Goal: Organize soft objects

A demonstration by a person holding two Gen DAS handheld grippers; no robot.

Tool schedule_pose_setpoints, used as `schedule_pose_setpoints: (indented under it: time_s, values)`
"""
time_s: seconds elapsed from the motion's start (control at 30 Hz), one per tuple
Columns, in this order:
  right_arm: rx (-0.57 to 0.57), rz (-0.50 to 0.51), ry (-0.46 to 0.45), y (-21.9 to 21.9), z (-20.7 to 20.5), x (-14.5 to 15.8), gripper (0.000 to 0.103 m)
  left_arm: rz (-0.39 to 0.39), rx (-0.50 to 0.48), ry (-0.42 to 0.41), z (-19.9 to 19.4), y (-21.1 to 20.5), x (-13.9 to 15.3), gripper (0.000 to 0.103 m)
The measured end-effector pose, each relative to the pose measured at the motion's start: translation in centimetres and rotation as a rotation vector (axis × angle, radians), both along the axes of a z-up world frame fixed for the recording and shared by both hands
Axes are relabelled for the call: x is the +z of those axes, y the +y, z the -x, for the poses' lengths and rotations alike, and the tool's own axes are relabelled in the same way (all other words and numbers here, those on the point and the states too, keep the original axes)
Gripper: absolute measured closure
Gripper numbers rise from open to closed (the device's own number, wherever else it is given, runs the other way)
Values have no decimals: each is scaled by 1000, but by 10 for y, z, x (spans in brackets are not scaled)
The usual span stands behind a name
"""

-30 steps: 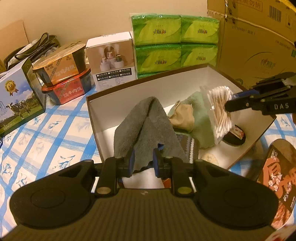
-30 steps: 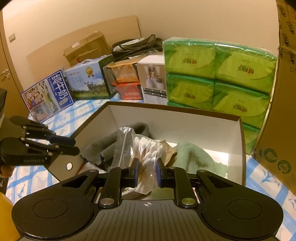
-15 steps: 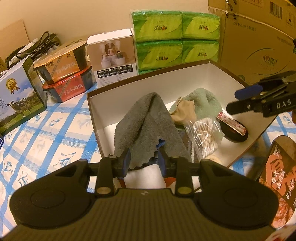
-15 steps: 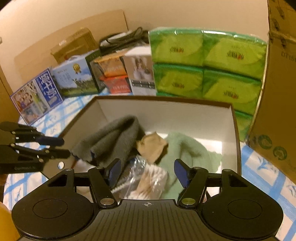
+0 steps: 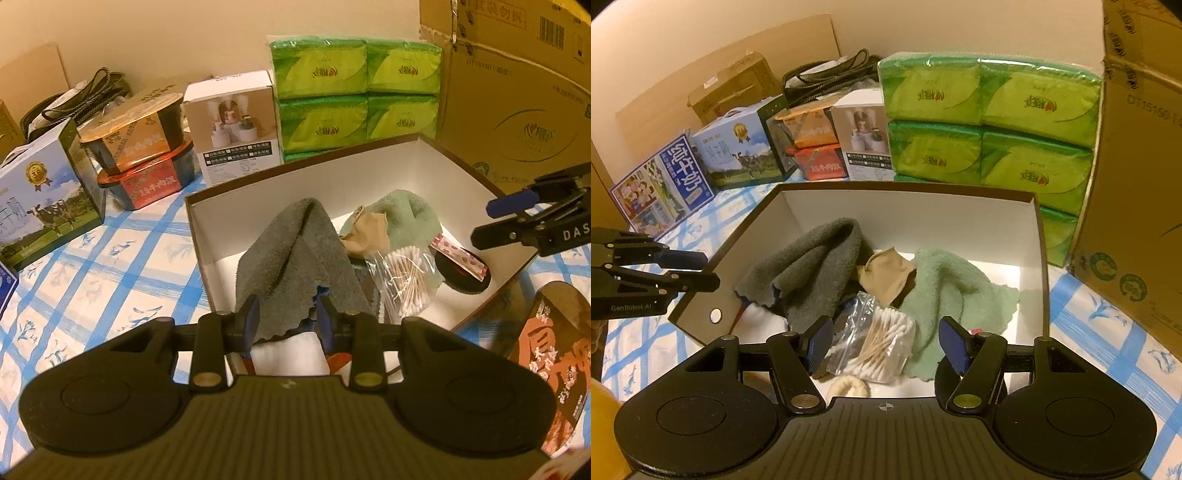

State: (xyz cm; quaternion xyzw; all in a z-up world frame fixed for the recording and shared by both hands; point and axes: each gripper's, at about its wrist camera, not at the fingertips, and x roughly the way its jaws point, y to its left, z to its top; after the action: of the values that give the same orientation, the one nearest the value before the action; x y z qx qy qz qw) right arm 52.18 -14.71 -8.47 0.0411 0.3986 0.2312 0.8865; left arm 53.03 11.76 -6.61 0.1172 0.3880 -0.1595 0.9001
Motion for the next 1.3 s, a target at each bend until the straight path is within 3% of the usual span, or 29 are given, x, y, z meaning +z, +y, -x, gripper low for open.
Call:
schedule_pose_setpoints:
  time_s: [0.23,0.33,0.6,0.83,0.9,1.03,1.3]
  values:
    - [-21,-32,-38,-18,29,23,36,34,98,-32,23,24,26,71]
    - [-29,-55,-58,-29,47,33,29,53,155,-53,42,37,40,71]
    - [-55,-118,-118,-55,110,61,22,33,255,-159,119,50,75,64]
    - [-32,-125,-174,-61,180,77,19,36,309,-224,203,30,99,52]
    - [-22,-119,-177,-61,197,77,19,55,326,-226,227,21,102,44]
    - [7,-112,-176,-60,235,77,18,91,344,-229,268,4,104,42]
    - [-1,-99,-160,-63,290,67,18,79,391,-229,338,-43,97,35]
